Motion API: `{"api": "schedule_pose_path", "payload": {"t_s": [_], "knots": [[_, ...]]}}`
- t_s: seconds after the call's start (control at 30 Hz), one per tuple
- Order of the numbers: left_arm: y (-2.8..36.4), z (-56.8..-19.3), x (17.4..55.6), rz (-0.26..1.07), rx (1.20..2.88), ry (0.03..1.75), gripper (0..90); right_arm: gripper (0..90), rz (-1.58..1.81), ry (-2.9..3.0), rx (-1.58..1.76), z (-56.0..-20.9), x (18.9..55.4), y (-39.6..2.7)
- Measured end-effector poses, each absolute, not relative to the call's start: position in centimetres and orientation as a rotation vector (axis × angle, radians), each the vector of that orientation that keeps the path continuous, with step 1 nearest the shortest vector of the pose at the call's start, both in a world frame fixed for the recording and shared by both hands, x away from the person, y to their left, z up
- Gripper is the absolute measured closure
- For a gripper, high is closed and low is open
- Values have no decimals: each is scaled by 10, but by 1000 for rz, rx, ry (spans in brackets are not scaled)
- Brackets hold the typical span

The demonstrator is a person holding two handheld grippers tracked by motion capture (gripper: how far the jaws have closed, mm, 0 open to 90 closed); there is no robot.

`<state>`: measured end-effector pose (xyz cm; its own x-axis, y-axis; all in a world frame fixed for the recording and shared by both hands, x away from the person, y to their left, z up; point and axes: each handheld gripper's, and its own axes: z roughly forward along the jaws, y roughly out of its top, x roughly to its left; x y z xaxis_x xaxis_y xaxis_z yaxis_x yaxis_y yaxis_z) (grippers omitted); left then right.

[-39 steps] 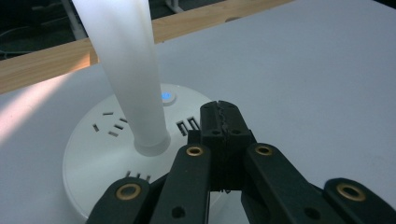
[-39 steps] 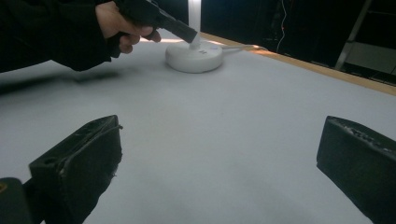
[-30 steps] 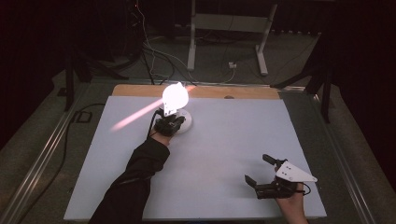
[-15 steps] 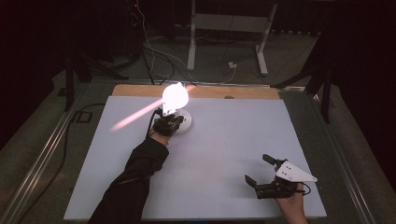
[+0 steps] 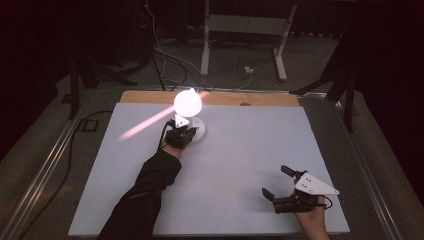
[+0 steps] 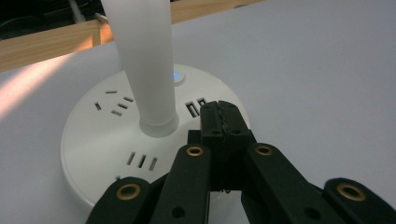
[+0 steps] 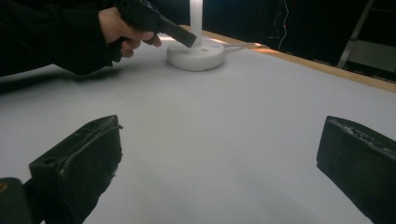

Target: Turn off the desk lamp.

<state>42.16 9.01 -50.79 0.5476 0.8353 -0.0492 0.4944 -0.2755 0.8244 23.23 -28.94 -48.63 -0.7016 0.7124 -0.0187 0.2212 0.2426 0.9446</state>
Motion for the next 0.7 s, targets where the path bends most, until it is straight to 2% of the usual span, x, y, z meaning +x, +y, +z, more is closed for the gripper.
{"api": "schedule_pose_path", "payload": {"t_s": [0.7], "knots": [[87,-513,422,520,1953,1073,900,0,1463,2076,856,-487,233,-289]]}}
